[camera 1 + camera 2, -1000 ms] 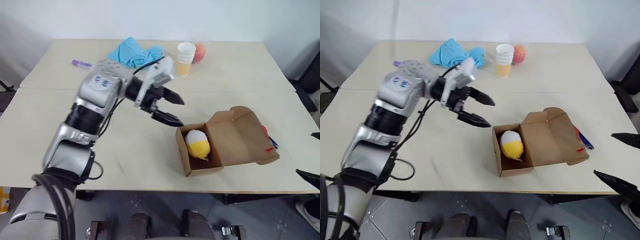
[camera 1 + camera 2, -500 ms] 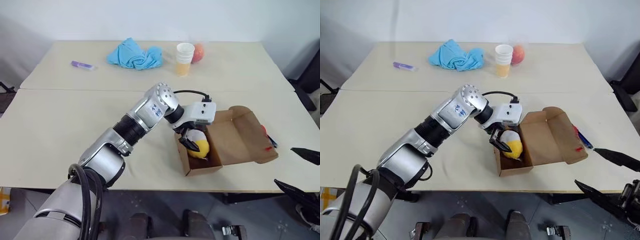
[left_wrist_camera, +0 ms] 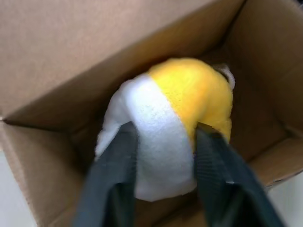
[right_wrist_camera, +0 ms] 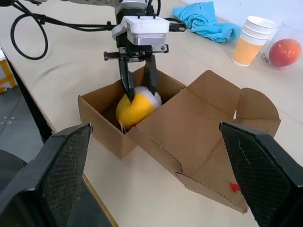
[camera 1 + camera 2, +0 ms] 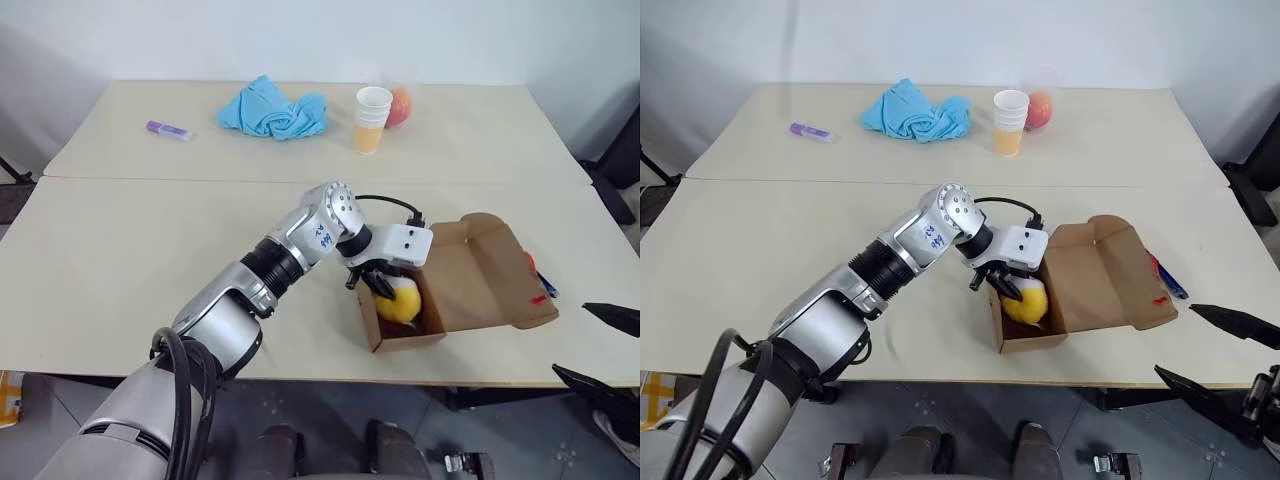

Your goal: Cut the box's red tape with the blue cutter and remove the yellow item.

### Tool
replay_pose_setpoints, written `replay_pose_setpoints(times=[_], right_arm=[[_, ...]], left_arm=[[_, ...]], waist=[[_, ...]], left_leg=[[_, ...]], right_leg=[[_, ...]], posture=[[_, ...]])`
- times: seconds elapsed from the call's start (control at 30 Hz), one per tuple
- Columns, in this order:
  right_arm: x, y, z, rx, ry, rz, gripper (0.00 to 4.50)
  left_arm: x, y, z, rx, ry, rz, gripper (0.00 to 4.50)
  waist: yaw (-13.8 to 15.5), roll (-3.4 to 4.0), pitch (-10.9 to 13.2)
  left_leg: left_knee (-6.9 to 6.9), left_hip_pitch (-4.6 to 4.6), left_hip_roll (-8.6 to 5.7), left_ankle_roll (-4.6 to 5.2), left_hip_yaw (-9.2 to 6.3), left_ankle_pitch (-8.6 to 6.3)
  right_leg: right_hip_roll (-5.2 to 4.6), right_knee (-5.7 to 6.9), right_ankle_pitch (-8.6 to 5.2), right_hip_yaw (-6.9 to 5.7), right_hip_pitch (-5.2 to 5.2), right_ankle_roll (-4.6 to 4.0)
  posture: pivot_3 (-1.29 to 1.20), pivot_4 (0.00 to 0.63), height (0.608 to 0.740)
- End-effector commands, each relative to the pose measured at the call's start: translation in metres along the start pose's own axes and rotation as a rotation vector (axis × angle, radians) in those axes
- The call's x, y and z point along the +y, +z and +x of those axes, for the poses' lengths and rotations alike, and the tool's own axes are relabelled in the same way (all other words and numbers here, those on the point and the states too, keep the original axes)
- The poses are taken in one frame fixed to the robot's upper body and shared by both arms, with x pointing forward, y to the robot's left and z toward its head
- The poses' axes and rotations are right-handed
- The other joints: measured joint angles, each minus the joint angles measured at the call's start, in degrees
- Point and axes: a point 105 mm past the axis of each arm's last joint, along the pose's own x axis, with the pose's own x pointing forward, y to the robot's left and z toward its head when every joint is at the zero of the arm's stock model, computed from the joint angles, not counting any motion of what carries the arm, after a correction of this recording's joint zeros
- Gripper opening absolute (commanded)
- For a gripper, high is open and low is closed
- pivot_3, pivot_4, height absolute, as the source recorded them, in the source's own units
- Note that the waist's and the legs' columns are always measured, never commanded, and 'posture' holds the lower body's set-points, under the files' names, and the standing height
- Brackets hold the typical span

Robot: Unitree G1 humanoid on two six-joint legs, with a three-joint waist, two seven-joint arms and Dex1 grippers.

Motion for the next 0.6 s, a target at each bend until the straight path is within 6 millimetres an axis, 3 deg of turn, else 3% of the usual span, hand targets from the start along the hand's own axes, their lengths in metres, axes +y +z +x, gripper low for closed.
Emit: replay_pose_setpoints(times=[0.03, 0.1, 0.23, 0.37, 0.43, 0.5, 0.6], right_arm=[[0.000, -0.001, 0.003, -0.040, -0.002, -0.017, 4.50], [0.000, -0.002, 0.007, -0.071, 0.003, -0.020, 4.50], [-0.003, 0.002, 0.018, -0.147, 0.010, -0.003, 4.50], [-0.008, 0.016, 0.035, -0.285, 0.012, 0.030, 4.50], [-0.009, 0.026, 0.044, -0.372, 0.027, 0.036, 4.50], [-0.011, 0.032, 0.051, -0.416, 0.052, 0.056, 4.50], [-0.009, 0.035, 0.062, -0.429, 0.118, 0.055, 4.50]], left_arm=[[0.006, 0.007, -0.008, -0.086, 0.036, -0.021, 0.39], [0.006, 0.020, -0.017, -0.203, 0.032, -0.044, 0.03], [0.016, 0.041, -0.051, -0.486, 0.075, -0.139, 0.03], [0.015, 0.020, -0.101, -0.661, 0.174, -0.119, 0.03], [0.018, -0.002, -0.129, -0.728, 0.298, -0.173, 0.03], [0.019, -0.040, -0.159, -0.750, 0.477, -0.295, 0.03], [-0.004, -0.104, -0.196, -0.704, 0.733, -0.428, 0.03]], waist=[[0.0, 0.00, 0.0], [0.0, 0.00, 0.0], [0.1, 0.01, 0.0], [-1.0, 0.08, 0.0], [-1.6, 0.12, 0.0], [-1.8, 0.16, 0.0], [-1.9, 0.19, -0.1]], left_leg=[[0.01, 0.00, 0.00, 0.00, 0.00, 0.00], [0.03, -0.01, 0.00, 0.00, 0.00, 0.00], [0.04, -0.03, -0.01, 0.00, -0.03, 0.00], [0.04, 0.02, 0.04, -0.05, -0.01, 0.02], [-0.02, 0.07, 0.09, -0.14, -0.05, 0.04], [-0.03, 0.10, 0.14, -0.20, -0.05, 0.03], [-0.02, 0.11, 0.13, -0.20, -0.06, 0.03]], right_leg=[[0.00, 0.00, 0.00, 0.00, 0.00, 0.00], [0.00, 0.01, 0.00, 0.00, 0.00, 0.00], [-0.01, 0.02, 0.00, -0.03, 0.00, 0.00], [0.00, 0.04, 0.00, -0.06, -0.01, 0.00], [0.02, 0.06, -0.01, -0.12, -0.01, -0.02], [0.05, 0.10, -0.03, -0.18, -0.01, -0.05], [0.05, 0.12, -0.03, -0.20, -0.01, -0.05]], posture=[[0.00, 0.150, 0.740], [0.00, 0.150, 0.740], [0.00, 0.150, 0.740], [0.00, 0.150, 0.740], [0.00, 0.150, 0.740], [0.00, 0.150, 0.740], [0.00, 0.150, 0.740]])
